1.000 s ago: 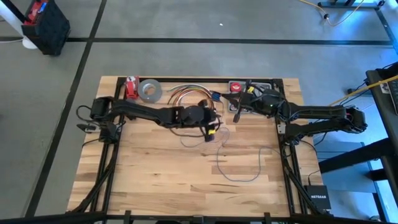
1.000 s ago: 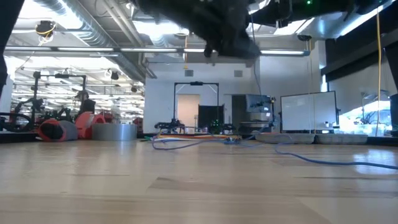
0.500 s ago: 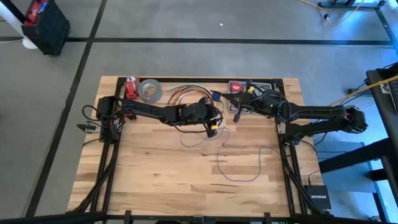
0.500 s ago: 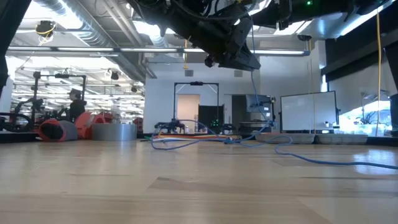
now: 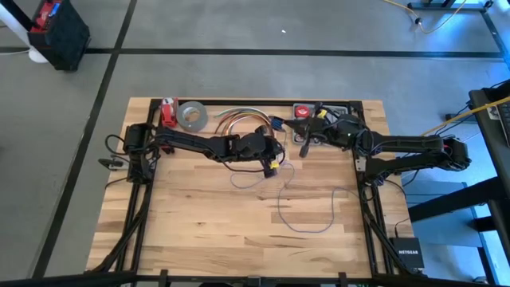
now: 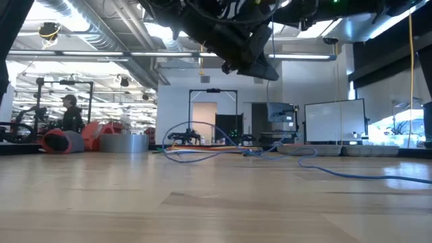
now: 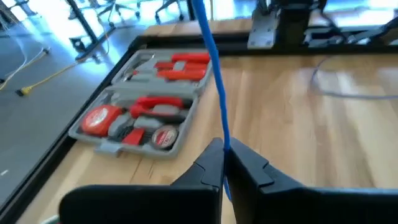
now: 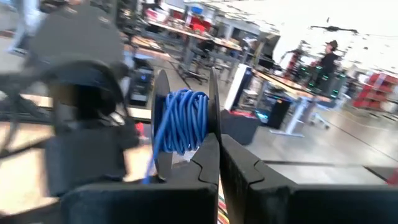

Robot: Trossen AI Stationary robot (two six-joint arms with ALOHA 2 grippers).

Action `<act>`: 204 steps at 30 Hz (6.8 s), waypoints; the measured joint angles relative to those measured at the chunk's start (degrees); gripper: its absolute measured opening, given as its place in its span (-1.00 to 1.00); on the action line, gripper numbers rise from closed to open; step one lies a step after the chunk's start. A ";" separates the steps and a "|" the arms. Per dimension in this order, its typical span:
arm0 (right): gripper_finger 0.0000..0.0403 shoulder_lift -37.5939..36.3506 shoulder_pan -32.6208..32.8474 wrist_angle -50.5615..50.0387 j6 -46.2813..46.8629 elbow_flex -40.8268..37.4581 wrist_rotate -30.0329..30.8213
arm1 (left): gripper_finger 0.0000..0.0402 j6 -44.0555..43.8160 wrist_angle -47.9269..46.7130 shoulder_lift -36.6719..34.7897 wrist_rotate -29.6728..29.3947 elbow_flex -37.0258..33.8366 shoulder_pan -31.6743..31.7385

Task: Coil cords
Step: Coil the blue wire on the black spool

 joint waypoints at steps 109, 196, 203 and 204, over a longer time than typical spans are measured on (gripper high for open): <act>-0.99 6.25 1.57 -8.66 -5.38 17.51 7.33 | -0.97 5.89 2.96 -9.14 -17.22 0.17 -0.47; -1.00 -1.88 1.52 -23.26 -9.99 28.00 9.82 | -0.32 49.08 24.23 6.21 -13.86 0.02 -3.50; -1.00 -0.51 1.50 -22.14 -10.89 27.98 9.38 | -0.32 45.57 22.85 6.90 -6.22 0.02 1.12; -1.00 -0.46 1.50 -22.34 -11.02 27.98 9.40 | -0.32 45.76 22.88 6.97 -7.01 0.02 1.44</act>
